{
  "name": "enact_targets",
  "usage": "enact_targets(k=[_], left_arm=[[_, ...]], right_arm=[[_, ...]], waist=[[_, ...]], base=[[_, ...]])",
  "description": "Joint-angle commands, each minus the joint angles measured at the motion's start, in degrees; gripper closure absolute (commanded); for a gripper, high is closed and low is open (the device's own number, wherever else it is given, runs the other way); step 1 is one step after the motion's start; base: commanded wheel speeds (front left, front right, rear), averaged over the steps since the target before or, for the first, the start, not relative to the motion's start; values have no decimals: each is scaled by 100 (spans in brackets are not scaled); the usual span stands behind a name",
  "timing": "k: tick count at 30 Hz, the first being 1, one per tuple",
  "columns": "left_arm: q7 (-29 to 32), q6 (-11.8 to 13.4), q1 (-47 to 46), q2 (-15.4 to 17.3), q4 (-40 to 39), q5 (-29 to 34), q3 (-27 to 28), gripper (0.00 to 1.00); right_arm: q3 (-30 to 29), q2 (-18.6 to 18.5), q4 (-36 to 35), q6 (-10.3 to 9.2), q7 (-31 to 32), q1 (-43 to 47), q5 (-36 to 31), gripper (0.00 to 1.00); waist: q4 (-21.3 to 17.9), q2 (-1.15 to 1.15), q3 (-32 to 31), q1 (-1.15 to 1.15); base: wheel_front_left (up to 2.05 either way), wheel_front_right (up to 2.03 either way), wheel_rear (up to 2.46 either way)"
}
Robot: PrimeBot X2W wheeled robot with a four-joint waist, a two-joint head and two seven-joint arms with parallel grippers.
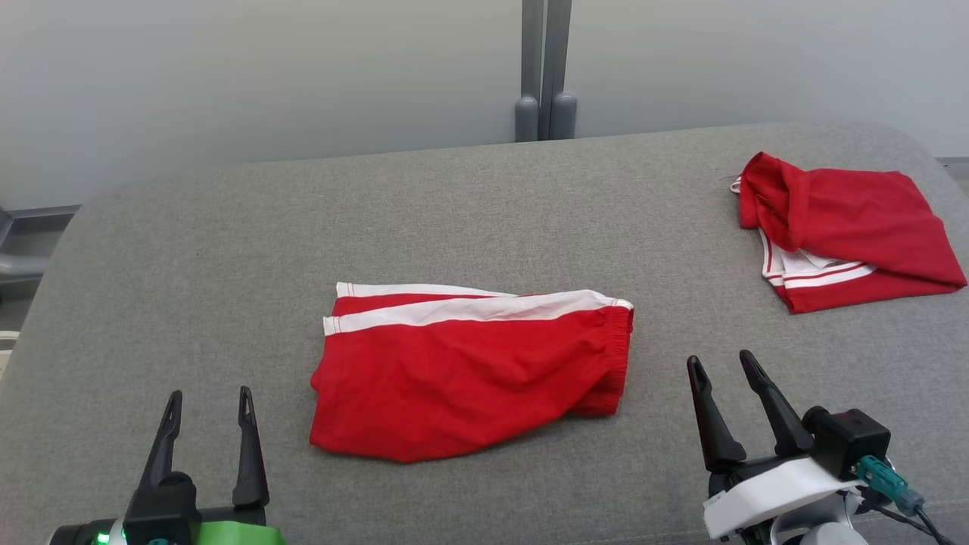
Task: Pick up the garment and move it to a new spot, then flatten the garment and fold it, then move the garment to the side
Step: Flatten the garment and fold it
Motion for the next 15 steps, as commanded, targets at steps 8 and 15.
enact_targets(k=[8, 15], left_arm=[[7, -11, -104, 15, 34, 73, 25, 0], [7, 12, -78, -7, 12, 66, 6, 0]], right_arm=[[-22, 1, 30, 0, -22, -47, -51, 0], [1, 5, 82, 0, -22, -66, -86, 0]], waist=[[29, 0, 0, 0], [29, 0, -29, 0]], base=[[0, 0, 0], [0, 0, 0]])
